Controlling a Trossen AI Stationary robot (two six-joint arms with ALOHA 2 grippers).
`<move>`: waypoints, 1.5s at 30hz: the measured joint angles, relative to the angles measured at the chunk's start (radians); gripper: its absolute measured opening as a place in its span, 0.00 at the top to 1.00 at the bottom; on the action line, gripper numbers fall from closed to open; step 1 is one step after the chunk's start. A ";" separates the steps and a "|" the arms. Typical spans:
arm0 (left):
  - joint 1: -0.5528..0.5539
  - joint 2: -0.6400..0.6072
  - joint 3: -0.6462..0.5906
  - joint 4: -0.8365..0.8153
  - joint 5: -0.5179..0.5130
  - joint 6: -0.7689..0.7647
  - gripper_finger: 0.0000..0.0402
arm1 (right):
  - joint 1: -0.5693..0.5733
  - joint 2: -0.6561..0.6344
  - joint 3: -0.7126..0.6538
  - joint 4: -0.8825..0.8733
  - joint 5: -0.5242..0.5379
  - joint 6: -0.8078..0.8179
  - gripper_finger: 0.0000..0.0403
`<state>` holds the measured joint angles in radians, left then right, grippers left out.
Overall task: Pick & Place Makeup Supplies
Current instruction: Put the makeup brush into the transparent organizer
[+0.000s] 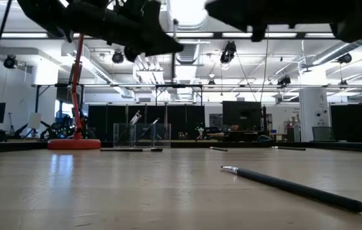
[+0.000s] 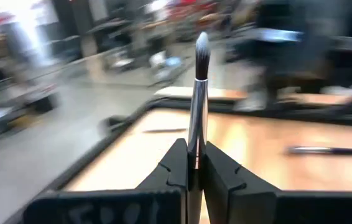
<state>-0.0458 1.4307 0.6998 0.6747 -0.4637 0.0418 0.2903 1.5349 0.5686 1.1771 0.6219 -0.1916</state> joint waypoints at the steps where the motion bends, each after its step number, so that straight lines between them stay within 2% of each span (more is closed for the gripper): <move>1: 0.028 -0.023 0.002 -0.041 -0.020 -0.012 0.95 | -0.002 -0.030 -0.018 -0.039 0.025 0.005 0.75; 6: 0.231 -0.087 0.005 -0.189 -0.032 -0.062 0.95 | -0.013 -0.152 -0.099 -0.096 0.064 0.024 0.86; 10: 0.415 -0.068 0.025 -0.229 -0.019 -0.073 0.95 | -0.014 -0.211 -0.151 -0.096 0.063 0.027 0.96; 14: 0.560 -0.015 0.061 -0.257 0.036 -0.085 0.95 | -0.014 -0.236 -0.174 -0.094 0.063 0.030 0.98; 18: 0.647 0.057 0.104 -0.266 0.070 -0.086 0.95 | -0.014 -0.232 -0.176 -0.094 0.063 0.027 0.98; 27: 0.712 0.237 0.198 -0.289 0.063 -0.038 0.95 | -0.017 -0.187 -0.150 -0.099 0.059 0.000 0.98; 35: 0.718 0.292 0.239 -0.374 0.066 -0.044 0.95 | -0.018 -0.177 -0.133 -0.101 0.057 -0.011 0.98; 41: 0.719 0.283 0.240 -0.406 0.071 -0.074 0.82 | -0.018 -0.176 -0.133 -0.103 0.057 -0.008 0.98; 45: 0.719 0.283 0.240 -0.412 0.072 -0.076 0.79 | -0.018 -0.176 -0.133 -0.104 0.057 -0.010 0.98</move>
<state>0.6727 1.7142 0.9394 0.2623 -0.3920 -0.0338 0.2722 1.3590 0.4358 1.0733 0.6792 -0.2018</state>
